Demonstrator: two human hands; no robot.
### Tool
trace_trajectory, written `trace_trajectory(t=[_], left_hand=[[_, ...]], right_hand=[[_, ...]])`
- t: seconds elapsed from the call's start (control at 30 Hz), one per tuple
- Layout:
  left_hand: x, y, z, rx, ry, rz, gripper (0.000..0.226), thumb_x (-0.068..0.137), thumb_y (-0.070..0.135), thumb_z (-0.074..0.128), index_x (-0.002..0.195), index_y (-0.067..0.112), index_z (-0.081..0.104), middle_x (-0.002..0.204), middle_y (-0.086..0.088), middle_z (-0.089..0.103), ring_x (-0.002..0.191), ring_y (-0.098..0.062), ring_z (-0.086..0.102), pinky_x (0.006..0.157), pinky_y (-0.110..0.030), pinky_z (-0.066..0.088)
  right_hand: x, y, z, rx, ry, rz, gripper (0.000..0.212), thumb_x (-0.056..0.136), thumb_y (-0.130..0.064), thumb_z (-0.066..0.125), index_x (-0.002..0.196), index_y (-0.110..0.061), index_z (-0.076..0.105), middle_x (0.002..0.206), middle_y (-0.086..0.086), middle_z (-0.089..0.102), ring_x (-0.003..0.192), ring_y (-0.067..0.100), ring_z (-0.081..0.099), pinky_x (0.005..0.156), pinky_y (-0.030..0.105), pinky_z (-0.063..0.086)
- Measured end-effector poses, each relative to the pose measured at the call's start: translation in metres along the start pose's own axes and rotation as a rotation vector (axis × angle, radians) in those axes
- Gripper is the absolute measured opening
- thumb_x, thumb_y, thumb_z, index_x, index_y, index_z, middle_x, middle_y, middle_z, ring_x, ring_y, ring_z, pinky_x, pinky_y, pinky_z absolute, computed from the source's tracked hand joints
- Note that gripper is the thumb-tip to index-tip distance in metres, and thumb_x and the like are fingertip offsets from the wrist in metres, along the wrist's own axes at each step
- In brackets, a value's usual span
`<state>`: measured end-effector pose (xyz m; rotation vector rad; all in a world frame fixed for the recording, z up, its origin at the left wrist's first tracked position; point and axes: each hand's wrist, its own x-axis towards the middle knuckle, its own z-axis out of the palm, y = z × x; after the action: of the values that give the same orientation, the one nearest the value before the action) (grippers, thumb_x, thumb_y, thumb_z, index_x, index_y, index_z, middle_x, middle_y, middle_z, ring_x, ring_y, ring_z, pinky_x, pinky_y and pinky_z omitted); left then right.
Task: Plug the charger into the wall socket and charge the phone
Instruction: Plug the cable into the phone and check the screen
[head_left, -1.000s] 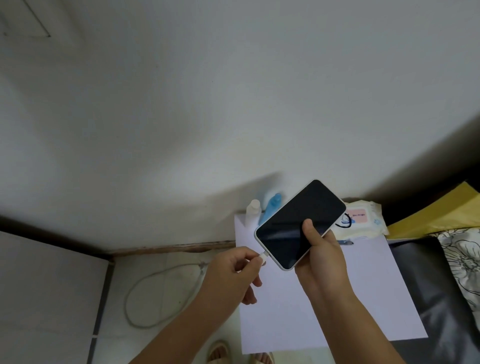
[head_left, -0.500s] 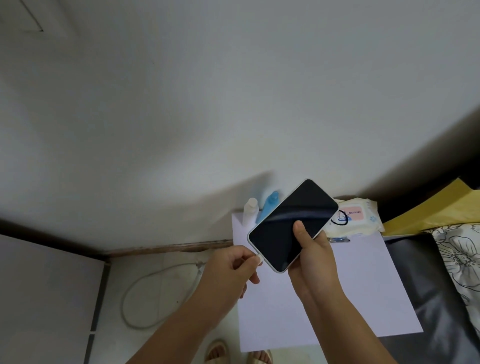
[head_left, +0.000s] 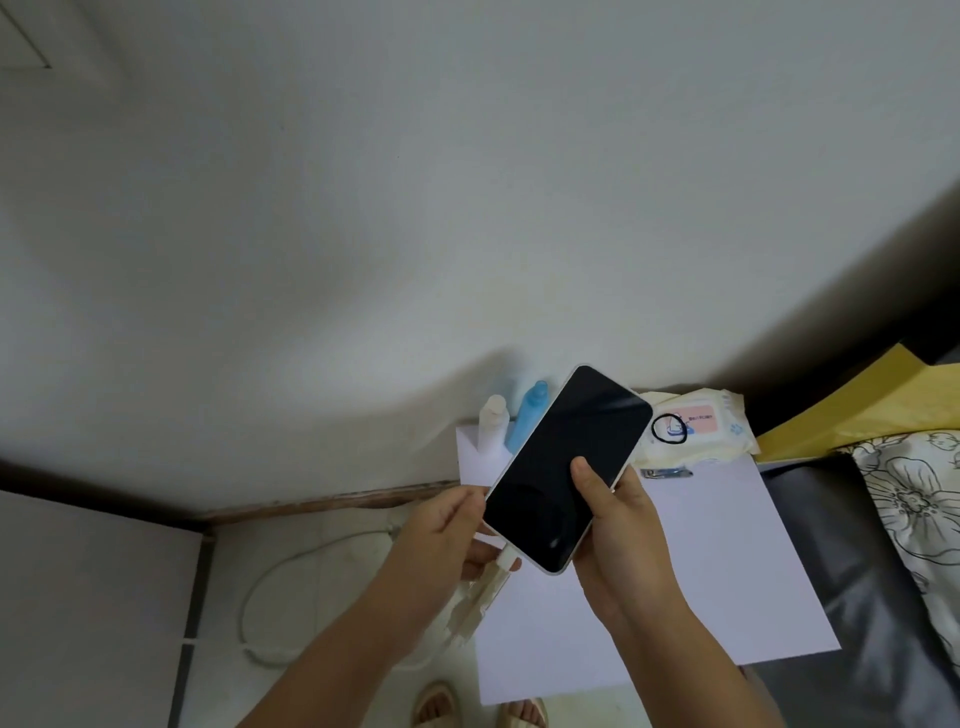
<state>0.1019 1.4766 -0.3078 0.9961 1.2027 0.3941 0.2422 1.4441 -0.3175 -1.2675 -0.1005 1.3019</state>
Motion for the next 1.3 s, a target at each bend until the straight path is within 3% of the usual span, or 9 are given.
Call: trace_trajectory(t=[0.07, 0.13, 0.27, 0.47, 0.67, 0.93, 1.17, 1.3], left_hand=[[0.002, 0.0, 0.001, 0.008, 0.01, 0.007, 0.031, 0.098, 0.019, 0.034, 0.092, 0.028, 0.063, 0.076, 0.005, 0.075, 0.067, -0.023, 0.072, 0.063, -0.032, 0.057], [0.003, -0.002, 0.002, 0.01, 0.017, 0.003, 0.031, 0.098, 0.018, 0.032, 0.095, 0.027, 0.062, 0.088, 0.004, 0.072, 0.064, -0.022, 0.072, 0.063, -0.034, 0.057], [0.004, -0.005, 0.002, -0.041, 0.027, 0.0, 0.037, 0.098, 0.014, 0.034, 0.085, 0.028, 0.066, 0.066, 0.001, 0.074, 0.054, -0.021, 0.068, 0.062, -0.034, 0.053], [0.005, -0.007, 0.005, -0.056, 0.042, -0.022, 0.037, 0.097, 0.011, 0.035, 0.081, 0.026, 0.065, 0.059, 0.0, 0.071, 0.044, -0.019, 0.065, 0.061, -0.033, 0.05], [0.006, -0.01, 0.006, -0.03, 0.032, -0.035, 0.036, 0.097, 0.011, 0.035, 0.083, 0.026, 0.065, 0.057, 0.001, 0.072, 0.044, -0.018, 0.065, 0.063, -0.033, 0.049], [0.009, -0.014, 0.009, -0.005, 0.03, -0.051, 0.037, 0.097, 0.011, 0.035, 0.083, 0.027, 0.065, 0.059, 0.003, 0.073, 0.043, -0.018, 0.065, 0.064, -0.035, 0.05], [0.013, -0.013, 0.012, -0.004, 0.029, -0.051, 0.036, 0.097, 0.011, 0.035, 0.085, 0.027, 0.064, 0.066, 0.001, 0.072, 0.044, -0.018, 0.064, 0.063, -0.034, 0.051], [0.015, -0.014, 0.012, 0.011, 0.019, -0.051, 0.038, 0.097, 0.012, 0.035, 0.081, 0.029, 0.064, 0.06, 0.003, 0.073, 0.045, -0.019, 0.065, 0.056, -0.029, 0.052]], right_hand=[[-0.002, 0.001, -0.001, 0.047, -0.016, 0.038, 0.027, 0.097, -0.02, 0.043, 0.121, -0.02, 0.055, 0.113, 0.002, 0.069, 0.106, 0.023, 0.064, 0.076, 0.031, 0.056], [-0.004, 0.001, -0.003, 0.123, -0.009, 0.08, 0.025, 0.098, -0.023, 0.038, 0.106, -0.021, 0.062, 0.097, -0.002, 0.074, 0.097, 0.019, 0.066, 0.078, 0.033, 0.053], [-0.003, -0.001, -0.008, 0.153, -0.021, 0.137, 0.03, 0.094, -0.018, 0.04, 0.089, -0.01, 0.068, 0.086, 0.009, 0.073, 0.084, 0.026, 0.067, 0.082, 0.039, 0.051], [-0.002, 0.004, -0.015, 0.172, -0.05, 0.14, 0.029, 0.093, -0.017, 0.041, 0.085, -0.01, 0.068, 0.068, 0.005, 0.075, 0.058, 0.017, 0.07, 0.063, 0.031, 0.053], [0.002, 0.008, -0.022, 0.2, -0.047, 0.146, 0.032, 0.092, -0.016, 0.039, 0.084, -0.011, 0.069, 0.071, 0.006, 0.075, 0.06, 0.017, 0.071, 0.059, 0.028, 0.056], [0.006, 0.015, -0.029, 0.217, -0.031, 0.16, 0.031, 0.093, -0.015, 0.036, 0.091, -0.01, 0.067, 0.073, 0.006, 0.075, 0.063, 0.018, 0.069, 0.066, 0.031, 0.056], [0.01, 0.015, -0.033, 0.246, -0.04, 0.162, 0.031, 0.094, -0.017, 0.038, 0.09, -0.009, 0.068, 0.075, 0.007, 0.076, 0.063, 0.018, 0.072, 0.06, 0.03, 0.059], [0.011, 0.016, -0.036, 0.27, -0.048, 0.161, 0.03, 0.095, -0.015, 0.035, 0.094, -0.009, 0.065, 0.073, 0.007, 0.076, 0.062, 0.018, 0.072, 0.059, 0.03, 0.059]])
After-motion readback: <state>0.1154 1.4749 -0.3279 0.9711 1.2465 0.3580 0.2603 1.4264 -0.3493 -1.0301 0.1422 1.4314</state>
